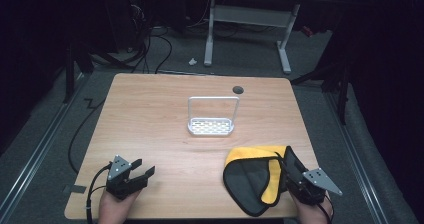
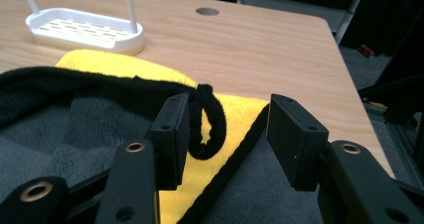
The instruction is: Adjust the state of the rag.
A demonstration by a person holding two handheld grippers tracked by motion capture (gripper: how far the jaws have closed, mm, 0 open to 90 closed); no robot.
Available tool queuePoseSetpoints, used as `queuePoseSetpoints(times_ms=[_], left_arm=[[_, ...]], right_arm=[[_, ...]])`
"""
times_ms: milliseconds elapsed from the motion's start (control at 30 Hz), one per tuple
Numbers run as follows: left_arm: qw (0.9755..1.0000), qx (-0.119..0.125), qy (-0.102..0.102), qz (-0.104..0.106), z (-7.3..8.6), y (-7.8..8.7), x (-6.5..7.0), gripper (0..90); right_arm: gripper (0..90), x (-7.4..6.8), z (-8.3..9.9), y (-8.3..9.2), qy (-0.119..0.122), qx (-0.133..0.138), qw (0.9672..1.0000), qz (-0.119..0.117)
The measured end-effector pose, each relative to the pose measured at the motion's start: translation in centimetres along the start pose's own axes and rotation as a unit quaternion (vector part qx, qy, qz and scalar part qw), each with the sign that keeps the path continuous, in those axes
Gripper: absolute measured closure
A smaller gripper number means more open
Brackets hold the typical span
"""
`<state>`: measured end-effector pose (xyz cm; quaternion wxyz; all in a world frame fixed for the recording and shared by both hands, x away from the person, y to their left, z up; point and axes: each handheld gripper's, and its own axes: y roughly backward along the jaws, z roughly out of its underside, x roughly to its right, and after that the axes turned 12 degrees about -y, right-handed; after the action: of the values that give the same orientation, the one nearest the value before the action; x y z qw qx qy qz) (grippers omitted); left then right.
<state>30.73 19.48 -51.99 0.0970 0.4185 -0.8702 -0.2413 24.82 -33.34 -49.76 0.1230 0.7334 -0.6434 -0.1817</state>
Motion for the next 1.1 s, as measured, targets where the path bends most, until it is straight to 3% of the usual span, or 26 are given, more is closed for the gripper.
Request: queuePoseSetpoints(times_ms=[533,1100], left_arm=[[0.9999,0.013,0.001,0.012,0.04,0.01,-0.01,41.9],[0.9996,-0.001,0.003,0.028,0.19,-0.49,0.44,41.6]], right_arm=[[52.0,-0.21,0.2,-0.4,-0.005,-0.017,0.9998,-0.005],[53.5,0.29,0.32,-0.66,-0.013,-0.036,0.9992,-0.001]])
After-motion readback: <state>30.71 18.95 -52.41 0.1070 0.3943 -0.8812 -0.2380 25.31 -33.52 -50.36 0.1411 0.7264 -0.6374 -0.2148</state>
